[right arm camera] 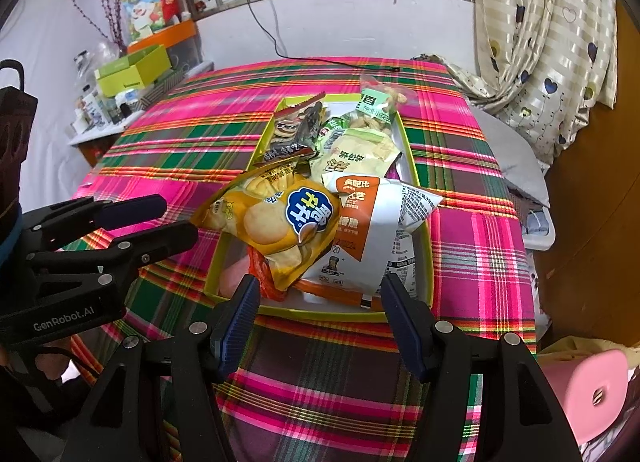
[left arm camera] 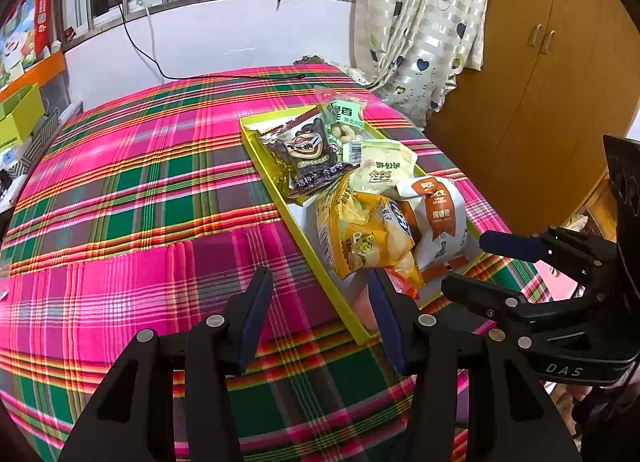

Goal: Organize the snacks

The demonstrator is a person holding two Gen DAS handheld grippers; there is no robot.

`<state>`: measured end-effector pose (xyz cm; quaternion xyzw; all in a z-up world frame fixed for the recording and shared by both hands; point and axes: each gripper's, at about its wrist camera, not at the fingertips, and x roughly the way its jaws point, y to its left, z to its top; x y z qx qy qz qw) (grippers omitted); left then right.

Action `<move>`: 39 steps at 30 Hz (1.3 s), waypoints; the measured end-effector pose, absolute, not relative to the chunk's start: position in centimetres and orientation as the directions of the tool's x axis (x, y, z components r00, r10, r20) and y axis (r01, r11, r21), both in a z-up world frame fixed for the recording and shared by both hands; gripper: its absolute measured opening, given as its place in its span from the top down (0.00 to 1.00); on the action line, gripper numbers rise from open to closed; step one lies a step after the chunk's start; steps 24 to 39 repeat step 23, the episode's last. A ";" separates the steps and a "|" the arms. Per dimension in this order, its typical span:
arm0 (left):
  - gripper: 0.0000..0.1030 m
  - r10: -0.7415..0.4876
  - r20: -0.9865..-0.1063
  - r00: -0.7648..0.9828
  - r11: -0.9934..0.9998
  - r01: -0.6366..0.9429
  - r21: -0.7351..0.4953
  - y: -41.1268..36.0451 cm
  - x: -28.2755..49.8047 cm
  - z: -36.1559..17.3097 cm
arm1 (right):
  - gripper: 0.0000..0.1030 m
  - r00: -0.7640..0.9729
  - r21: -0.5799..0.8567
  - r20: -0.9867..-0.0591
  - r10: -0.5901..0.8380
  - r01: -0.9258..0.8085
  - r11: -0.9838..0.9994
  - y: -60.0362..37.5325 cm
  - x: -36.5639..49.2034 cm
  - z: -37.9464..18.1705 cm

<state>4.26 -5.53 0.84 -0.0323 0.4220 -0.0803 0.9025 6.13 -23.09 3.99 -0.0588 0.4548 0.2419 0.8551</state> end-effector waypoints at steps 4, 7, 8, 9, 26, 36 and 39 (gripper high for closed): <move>0.50 -0.170 -0.757 0.631 0.985 0.118 -0.123 -5.6 4.3 0.9 | 0.40 0.470 0.120 -0.806 0.360 -0.467 0.876 -23.1 6.1 4.0; 0.50 -0.170 -0.757 0.630 0.985 0.118 -0.123 -5.6 4.4 1.0 | 0.40 0.470 0.121 -0.806 0.361 -0.466 0.877 -23.1 6.1 4.0; 0.50 -0.170 -0.757 0.630 0.985 0.119 -0.122 -5.7 4.4 1.0 | 0.40 0.470 0.120 -0.806 0.360 -0.467 0.876 -23.1 6.1 4.0; 0.50 -0.170 -0.757 0.631 0.985 0.119 -0.122 -5.7 4.4 1.0 | 0.40 0.469 0.120 -0.806 0.361 -0.466 0.876 -23.2 6.1 4.0; 0.50 -0.176 -0.743 0.646 0.984 0.125 -0.124 -5.8 4.4 1.3 | 0.40 0.471 0.120 -0.805 0.361 -0.466 0.876 -23.2 6.2 4.0; 0.50 -0.176 -0.743 0.646 0.984 0.125 -0.124 -5.8 4.4 1.3 | 0.40 0.471 0.120 -0.805 0.361 -0.466 0.876 -23.2 6.2 4.0; 0.50 -0.176 -0.743 0.646 0.984 0.125 -0.124 -5.8 4.4 1.3 | 0.40 0.471 0.120 -0.805 0.361 -0.466 0.876 -23.2 6.2 4.0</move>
